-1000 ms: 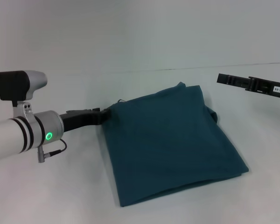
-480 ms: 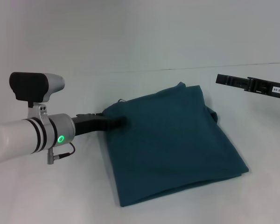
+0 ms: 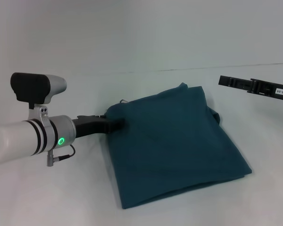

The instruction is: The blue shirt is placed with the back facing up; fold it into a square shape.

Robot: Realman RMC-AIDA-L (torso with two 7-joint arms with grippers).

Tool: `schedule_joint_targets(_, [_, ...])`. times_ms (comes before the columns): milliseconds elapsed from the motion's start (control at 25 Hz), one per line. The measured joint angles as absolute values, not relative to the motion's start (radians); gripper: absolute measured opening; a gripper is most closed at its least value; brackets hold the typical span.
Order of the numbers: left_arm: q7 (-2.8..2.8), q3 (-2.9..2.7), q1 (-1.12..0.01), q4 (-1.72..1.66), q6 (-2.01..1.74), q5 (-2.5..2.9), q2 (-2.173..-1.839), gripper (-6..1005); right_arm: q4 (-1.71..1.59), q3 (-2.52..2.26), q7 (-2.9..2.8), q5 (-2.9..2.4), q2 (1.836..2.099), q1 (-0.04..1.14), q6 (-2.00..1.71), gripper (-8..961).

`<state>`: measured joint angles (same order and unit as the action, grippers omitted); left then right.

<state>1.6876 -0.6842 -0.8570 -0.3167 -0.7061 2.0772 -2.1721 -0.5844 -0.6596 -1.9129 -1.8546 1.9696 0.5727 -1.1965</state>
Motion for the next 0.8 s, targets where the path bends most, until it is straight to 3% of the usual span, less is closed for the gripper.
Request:
schedule_joint_targets(280, [1.688, -0.684, -0.857, -0.318, -0.706, 2.077, -2.172, 510, -0.584, -0.665, -1.913, -1.855, 1.970, 0.571, -1.197, 840])
schedule_joint_targets(720, [1.689, -0.684, -0.866, -0.327, -0.705, 2.075, -2.172, 44, -0.584, -0.674, -1.913, -1.855, 1.974, 0.576, -1.197, 841])
schedule_joint_targets(800, [1.690, -0.684, -0.868, -0.330, -0.705, 2.075, -2.172, 35, -0.586, -0.676, -1.913, -1.855, 1.977, 0.577, -1.197, 841])
